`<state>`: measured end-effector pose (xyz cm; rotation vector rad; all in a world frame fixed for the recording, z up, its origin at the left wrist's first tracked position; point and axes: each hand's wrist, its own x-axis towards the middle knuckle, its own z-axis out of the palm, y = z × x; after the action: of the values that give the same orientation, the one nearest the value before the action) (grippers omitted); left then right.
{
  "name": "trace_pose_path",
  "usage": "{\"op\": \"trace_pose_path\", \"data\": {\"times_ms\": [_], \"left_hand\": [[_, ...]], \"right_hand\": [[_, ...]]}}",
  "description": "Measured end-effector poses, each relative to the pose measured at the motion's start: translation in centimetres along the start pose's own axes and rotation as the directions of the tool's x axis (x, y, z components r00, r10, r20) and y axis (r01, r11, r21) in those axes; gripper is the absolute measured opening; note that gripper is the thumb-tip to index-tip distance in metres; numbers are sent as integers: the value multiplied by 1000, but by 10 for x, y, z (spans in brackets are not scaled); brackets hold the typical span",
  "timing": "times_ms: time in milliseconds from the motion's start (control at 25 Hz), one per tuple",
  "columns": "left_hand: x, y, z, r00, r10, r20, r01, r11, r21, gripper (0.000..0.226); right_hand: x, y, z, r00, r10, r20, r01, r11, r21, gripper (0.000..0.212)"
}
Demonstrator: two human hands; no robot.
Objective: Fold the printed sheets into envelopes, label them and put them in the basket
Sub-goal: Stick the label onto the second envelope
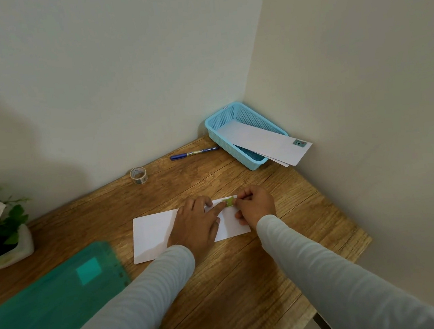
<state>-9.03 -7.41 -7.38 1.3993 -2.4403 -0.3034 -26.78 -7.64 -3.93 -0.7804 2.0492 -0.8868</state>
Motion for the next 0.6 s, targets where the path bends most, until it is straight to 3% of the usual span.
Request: {"op": "trace_pose_path", "data": {"times_ms": [600], "left_hand": [[2,2,-2,999,-10,35,10,1000,3,42]], "right_hand": [[-1,1,2,999,-42,-18,40,996,-77,17]]}}
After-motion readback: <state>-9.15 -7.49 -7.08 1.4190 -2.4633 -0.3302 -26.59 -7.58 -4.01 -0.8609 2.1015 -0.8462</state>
